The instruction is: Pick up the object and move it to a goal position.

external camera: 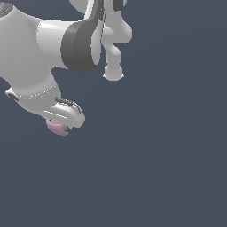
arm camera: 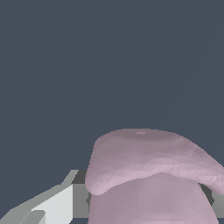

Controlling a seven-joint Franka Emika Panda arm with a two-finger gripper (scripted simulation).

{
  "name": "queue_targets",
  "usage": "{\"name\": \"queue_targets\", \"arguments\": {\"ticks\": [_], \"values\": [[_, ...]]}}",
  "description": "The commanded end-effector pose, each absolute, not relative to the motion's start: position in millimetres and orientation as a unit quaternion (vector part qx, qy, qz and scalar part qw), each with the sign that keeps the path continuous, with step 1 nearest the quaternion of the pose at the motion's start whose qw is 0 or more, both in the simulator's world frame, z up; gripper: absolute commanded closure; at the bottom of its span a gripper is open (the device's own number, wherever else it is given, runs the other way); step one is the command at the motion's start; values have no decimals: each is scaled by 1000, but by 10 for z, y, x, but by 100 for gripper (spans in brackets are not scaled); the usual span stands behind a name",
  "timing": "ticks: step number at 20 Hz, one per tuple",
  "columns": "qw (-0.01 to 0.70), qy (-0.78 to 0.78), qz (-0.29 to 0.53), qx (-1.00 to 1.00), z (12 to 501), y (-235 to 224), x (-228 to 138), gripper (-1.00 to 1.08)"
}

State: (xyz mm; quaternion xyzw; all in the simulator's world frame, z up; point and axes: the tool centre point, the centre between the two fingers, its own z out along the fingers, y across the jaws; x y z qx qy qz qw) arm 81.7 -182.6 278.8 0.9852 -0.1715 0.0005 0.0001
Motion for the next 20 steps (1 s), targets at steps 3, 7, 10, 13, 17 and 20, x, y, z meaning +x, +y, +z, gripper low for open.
{"name": "queue_targets", "arguments": {"ticks": [3,7,10,13,17,20], "values": [[0,-171,0,985,3130,-2020,841,108],[0,-171,0,985,3359,-2155,865,108],[0,-171,0,985,3484,-2229,880,108],[0,-171,0,985,3572,-2282,893,108],[0,-171,0,985,3649,-2327,906,108],[0,-171,0,985,3682,-2347,913,108]]}}
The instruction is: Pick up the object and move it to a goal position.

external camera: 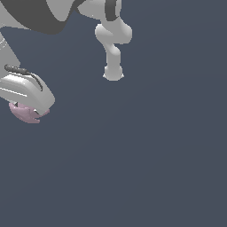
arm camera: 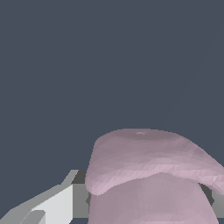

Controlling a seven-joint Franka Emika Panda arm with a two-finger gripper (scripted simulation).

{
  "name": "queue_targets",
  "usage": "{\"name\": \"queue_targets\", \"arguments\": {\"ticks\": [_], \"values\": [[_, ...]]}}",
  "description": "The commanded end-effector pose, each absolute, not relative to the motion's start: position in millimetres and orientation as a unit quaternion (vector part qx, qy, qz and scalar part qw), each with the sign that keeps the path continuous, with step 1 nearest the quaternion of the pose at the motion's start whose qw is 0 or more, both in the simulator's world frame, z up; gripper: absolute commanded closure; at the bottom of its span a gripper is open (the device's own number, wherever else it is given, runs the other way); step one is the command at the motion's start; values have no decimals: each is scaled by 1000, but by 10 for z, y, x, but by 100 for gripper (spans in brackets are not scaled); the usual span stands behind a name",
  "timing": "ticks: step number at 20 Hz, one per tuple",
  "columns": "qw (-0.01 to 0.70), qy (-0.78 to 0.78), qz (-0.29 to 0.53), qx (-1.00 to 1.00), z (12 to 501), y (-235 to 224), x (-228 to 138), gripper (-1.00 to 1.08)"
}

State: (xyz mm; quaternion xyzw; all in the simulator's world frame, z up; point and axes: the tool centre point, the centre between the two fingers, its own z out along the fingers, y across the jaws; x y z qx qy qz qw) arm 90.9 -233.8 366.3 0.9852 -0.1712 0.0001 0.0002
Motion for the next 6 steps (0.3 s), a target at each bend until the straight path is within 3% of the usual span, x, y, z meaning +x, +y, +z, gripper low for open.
{"name": "queue_targets", "arguments": {"ticks": [1,6], "values": [[0,-171,0,985,3689,-2351,915,108],[0,-171,0,985,3704,-2360,920,108]]}}
